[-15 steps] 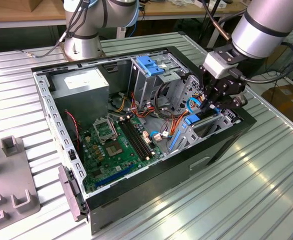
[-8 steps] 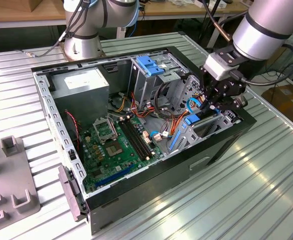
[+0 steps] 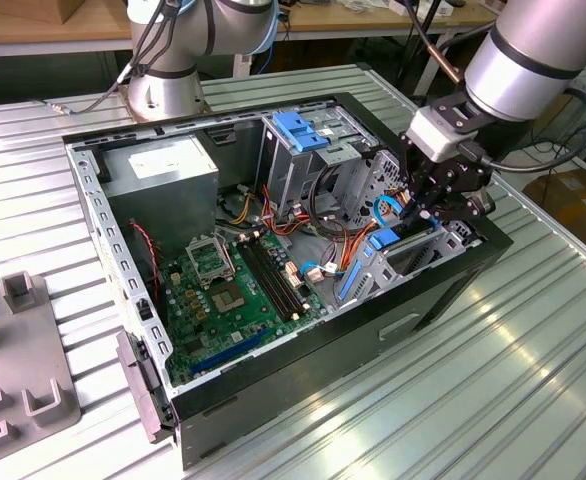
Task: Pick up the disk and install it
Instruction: 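Insert the second disk wire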
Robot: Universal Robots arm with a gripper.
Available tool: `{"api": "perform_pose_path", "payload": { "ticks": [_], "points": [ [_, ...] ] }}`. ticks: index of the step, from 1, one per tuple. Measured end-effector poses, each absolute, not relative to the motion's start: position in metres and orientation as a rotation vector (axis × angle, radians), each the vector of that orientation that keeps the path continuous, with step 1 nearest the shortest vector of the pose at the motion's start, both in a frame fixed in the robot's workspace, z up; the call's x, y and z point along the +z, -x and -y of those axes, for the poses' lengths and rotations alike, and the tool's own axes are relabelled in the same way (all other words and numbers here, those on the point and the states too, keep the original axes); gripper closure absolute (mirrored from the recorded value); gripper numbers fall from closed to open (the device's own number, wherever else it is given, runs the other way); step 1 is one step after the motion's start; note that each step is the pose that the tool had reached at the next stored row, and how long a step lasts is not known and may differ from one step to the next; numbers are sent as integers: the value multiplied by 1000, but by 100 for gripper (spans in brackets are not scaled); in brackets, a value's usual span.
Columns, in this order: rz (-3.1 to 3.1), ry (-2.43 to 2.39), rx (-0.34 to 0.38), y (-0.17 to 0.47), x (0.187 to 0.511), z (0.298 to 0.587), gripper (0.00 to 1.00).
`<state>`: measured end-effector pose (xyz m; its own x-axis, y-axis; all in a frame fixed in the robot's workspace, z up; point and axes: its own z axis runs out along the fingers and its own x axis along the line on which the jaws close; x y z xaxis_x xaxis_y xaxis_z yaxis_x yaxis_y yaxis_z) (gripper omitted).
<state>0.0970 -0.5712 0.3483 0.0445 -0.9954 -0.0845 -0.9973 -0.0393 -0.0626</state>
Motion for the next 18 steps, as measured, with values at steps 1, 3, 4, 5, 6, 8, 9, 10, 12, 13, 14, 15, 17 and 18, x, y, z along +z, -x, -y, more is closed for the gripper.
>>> {"api": "perform_pose_path", "payload": {
  "ticks": [1,3,4,5,6,8,9,10,12,13,14,15,17,18],
  "points": [
    [-2102,2192,26,-97,348,571,84],
    [-2101,2191,24,-97,348,571,84],
    [-2100,2191,23,-97,347,571,84],
    [-2100,2191,22,-97,347,571,84],
    [-2099,2190,22,-97,346,571,84],
    [-2099,2189,21,-97,346,571,84],
    [-2099,2189,21,-97,345,571,84],
    [-2098,2189,21,-96,345,571,84],
    [-2098,2188,20,-96,342,571,84],
    [-2098,2189,20,-96,341,571,84],
    [-2098,2189,20,-96,341,571,84],
    [-2098,2189,20,-96,341,571,84],
    [-2098,2188,20,-96,341,571,84],
    [-2098,2188,20,-96,341,571,84]
  ]
}}
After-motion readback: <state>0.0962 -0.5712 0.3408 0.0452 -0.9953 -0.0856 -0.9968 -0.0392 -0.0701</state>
